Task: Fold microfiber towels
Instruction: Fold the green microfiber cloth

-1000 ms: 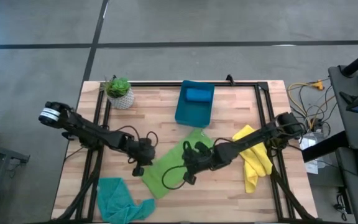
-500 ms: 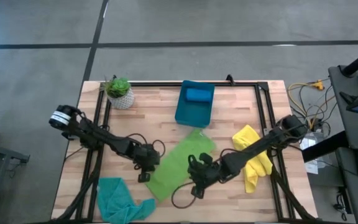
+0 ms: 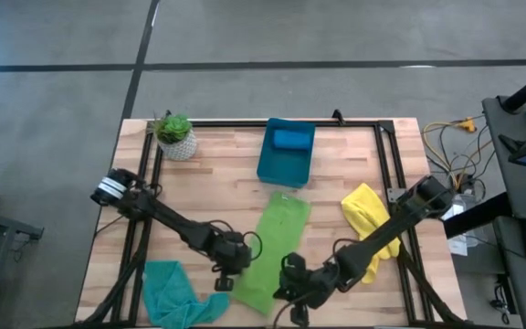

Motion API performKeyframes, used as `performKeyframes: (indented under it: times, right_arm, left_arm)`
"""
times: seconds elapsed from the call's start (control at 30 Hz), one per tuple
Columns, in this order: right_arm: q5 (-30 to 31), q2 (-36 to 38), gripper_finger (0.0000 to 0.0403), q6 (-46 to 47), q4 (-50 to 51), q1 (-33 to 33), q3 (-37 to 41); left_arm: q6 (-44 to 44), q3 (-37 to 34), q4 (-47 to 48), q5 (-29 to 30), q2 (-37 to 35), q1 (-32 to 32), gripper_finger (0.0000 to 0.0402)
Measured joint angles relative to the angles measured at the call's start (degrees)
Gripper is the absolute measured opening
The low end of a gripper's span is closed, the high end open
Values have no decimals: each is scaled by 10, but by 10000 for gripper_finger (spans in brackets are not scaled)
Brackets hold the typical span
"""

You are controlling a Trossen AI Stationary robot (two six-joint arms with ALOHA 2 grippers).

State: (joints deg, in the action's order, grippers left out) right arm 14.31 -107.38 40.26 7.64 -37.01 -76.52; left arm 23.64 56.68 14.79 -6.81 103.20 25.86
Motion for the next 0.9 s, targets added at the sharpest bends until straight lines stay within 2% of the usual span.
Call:
performKeyframes:
  times: [0.23, 0.4, 0.57, 0.73, 0.9]
  right_arm:
    - [-11, -53, 57, -66, 4, -1, -28]
    - [-29, -121, 100, -147, 30, -3, -105]
    - [-27, -185, 155, -213, 164, -5, -206]
    - [-25, -243, 203, -230, 311, -5, -300]
    - [-23, -293, 220, -328, 338, -5, -371]
  left_arm:
    - [-1, -49, 35, 11, -57, 0, 0]
    - [25, -93, 41, 12, -98, 2, 0]
    - [43, -144, 38, 14, -143, 16, 0]
    - [46, -181, 37, 13, -180, 25, 0]
    - [48, -206, 23, 13, -201, 28, 0]
